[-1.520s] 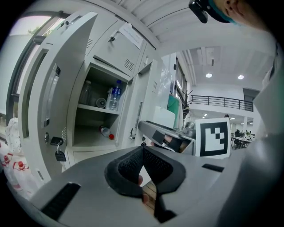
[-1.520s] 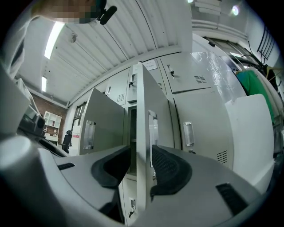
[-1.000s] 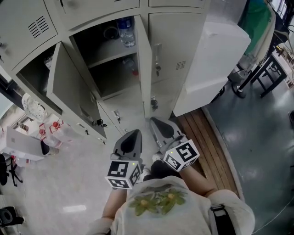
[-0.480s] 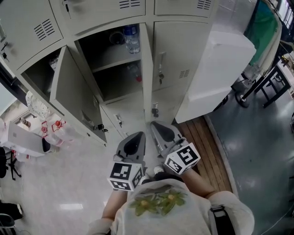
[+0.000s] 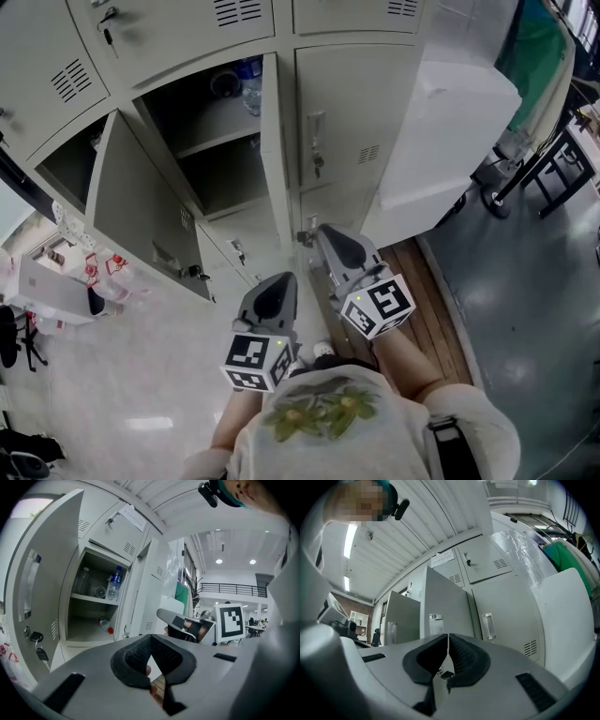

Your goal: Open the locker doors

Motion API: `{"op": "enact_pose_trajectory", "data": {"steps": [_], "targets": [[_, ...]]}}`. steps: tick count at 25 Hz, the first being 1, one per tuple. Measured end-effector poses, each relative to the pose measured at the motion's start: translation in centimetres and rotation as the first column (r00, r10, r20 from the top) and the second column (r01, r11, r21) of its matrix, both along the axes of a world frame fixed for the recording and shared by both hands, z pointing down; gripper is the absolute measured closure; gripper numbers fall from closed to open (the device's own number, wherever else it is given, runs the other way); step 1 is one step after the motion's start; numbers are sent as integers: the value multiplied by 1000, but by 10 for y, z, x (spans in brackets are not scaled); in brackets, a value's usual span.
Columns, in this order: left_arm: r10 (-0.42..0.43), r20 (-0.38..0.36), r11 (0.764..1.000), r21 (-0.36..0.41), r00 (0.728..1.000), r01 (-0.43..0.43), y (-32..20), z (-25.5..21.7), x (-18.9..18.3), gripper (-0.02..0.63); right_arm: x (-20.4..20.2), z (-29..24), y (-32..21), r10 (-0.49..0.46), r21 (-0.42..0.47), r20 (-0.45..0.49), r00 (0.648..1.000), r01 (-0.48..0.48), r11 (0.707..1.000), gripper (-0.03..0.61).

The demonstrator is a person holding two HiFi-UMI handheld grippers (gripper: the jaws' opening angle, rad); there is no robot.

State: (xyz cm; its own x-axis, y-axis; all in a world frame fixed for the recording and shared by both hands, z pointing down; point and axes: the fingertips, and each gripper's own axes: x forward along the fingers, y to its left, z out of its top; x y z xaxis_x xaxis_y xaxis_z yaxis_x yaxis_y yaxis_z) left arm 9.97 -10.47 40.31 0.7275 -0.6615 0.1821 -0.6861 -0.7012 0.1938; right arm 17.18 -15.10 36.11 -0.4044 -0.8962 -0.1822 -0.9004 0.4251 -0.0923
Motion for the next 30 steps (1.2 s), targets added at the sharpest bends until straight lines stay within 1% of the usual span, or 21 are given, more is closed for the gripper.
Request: {"op": "enact_pose_trajectory", "data": {"steps": [7, 8, 9, 10, 14, 16, 22, 30], "targets": [[6, 6, 1000, 11, 1000, -6, -4, -4, 15, 586, 15, -15, -30, 27, 6, -52, 998, -26, 1000, 541], [8, 7, 1000, 13, 1000, -8, -4, -4, 18, 584, 16, -16, -34, 22, 1, -52, 998, -22, 1000, 515], [10, 8, 1000, 13, 1000, -10, -5, -4, 21, 584, 17, -17, -38, 15, -4, -50, 999, -16, 1000, 470], [10, 10, 1000, 13, 1000, -10, -5, -4, 23, 584, 18, -18, -42, 10, -8, -47, 999, -11, 1000, 459], [5, 21, 1000, -8, 1000, -5, -6, -2, 32, 585, 26, -21, -60, 14, -13, -60, 998, -15, 1000, 447], [-5, 20, 1000, -2, 1000, 5, -8, -2, 36, 584, 29, -20, -69, 13, -21, -65, 998, -14, 1000, 435], [-19, 32, 1000, -10, 999, 19, -10, 0, 48, 586, 37, -15, -94, 18, -35, -78, 997, -21, 999, 431], [-43, 34, 999, 12, 998, 42, -15, 1, 66, 584, 44, -13, -127, -1, -34, -96, 995, -2, 999, 431]]}}
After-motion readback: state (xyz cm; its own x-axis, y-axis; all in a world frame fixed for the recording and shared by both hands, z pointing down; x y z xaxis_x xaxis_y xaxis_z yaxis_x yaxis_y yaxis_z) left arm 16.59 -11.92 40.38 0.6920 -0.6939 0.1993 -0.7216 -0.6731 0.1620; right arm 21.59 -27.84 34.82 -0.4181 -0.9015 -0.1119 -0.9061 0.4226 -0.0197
